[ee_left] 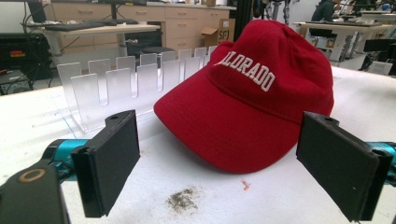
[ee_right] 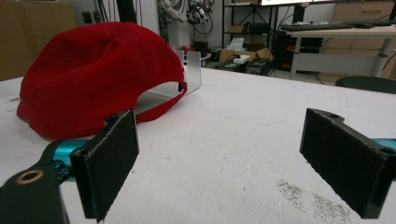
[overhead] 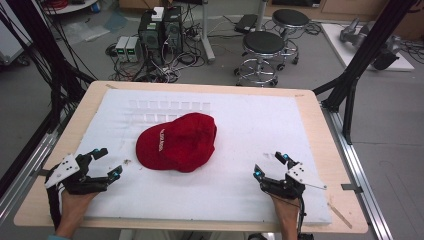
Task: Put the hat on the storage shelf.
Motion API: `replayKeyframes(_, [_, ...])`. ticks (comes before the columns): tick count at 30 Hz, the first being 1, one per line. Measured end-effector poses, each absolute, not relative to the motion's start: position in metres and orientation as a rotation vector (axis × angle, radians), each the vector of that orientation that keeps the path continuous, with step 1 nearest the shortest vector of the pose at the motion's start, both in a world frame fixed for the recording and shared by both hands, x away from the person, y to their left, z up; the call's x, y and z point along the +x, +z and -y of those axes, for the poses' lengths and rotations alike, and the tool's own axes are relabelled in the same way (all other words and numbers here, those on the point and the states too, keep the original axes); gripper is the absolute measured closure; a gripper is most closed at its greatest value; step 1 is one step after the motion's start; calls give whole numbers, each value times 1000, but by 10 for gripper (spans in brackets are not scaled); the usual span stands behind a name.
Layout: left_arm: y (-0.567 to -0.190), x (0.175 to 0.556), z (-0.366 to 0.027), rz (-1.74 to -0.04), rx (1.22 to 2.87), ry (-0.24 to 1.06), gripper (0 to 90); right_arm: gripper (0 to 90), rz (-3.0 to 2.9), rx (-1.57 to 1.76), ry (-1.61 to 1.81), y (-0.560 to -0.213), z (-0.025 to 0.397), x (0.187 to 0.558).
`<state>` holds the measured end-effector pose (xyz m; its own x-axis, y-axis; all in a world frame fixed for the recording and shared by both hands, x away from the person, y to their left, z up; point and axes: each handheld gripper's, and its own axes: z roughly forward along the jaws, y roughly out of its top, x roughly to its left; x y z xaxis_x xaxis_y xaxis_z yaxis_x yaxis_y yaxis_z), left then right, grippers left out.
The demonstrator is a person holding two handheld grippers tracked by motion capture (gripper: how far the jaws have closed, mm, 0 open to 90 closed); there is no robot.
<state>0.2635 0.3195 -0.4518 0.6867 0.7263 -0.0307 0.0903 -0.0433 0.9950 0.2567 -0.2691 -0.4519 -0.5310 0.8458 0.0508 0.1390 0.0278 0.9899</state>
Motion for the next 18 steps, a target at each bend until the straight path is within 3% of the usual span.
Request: replayKeyframes(18, [-452,265,-320,-696,1543,571,136,106,-1726,1012,1555,-452,269,257])
